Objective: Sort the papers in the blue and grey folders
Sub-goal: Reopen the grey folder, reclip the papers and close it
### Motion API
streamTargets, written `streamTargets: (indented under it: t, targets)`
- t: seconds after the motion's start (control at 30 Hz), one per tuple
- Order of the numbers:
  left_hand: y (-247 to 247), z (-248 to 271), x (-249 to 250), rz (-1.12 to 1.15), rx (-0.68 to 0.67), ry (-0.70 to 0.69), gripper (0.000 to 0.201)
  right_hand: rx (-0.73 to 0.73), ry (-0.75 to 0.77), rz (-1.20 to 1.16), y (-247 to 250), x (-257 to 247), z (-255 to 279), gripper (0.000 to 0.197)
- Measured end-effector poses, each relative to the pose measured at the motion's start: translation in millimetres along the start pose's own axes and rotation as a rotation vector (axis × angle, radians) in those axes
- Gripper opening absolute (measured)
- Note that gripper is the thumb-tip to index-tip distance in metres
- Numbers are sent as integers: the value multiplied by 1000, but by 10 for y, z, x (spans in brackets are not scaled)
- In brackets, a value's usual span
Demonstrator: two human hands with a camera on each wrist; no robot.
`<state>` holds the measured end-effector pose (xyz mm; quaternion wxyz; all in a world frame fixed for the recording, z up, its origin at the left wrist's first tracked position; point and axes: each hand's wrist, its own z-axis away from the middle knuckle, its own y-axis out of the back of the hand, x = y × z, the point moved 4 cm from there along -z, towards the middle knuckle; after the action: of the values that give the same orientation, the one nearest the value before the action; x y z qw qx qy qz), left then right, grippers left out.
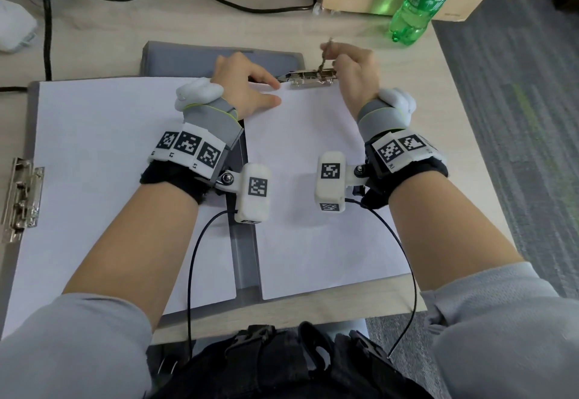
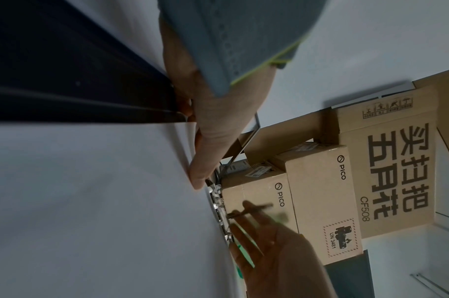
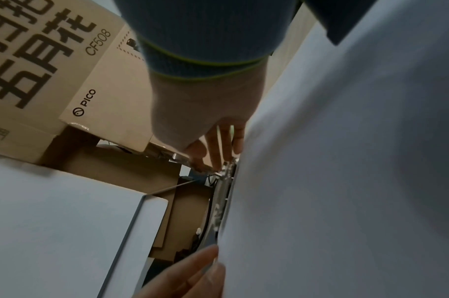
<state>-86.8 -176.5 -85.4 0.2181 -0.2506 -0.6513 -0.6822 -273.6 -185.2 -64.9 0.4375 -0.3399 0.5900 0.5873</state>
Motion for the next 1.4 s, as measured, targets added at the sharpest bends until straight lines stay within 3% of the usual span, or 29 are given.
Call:
streamTargets:
  t: [0.17,0.37,0.47,0.63,0.9,1.1,1.27,1.4]
  targets:
    - [3,-9,5,14,-1,-11,28,-66,-25,31,-216,-113,-68,43]
    - [8,6,0,42,-1,-8,28,-171,-73,79,-344,-111,-206,28]
    - [14,9,3,44,4,-8,28,-205,-121,138,-372,-92,-216,43]
    - [12,15,-6,62,30,18,29,-221,-120,444,-425,-51,-282,59]
    - [36,39,33,44,28,49,32,-191,-71,525,-539,8,-299,66]
    - [142,130,82,42,-60,50,35,-224,-61,581,-463,-11,-245,62]
    - [242,265,139,29,-61,75,48,-120,7,687,-364,-97,-80,54]
    - [277,418,190,-12,-94,58,54,-117,58,678,-328,-151,143,55]
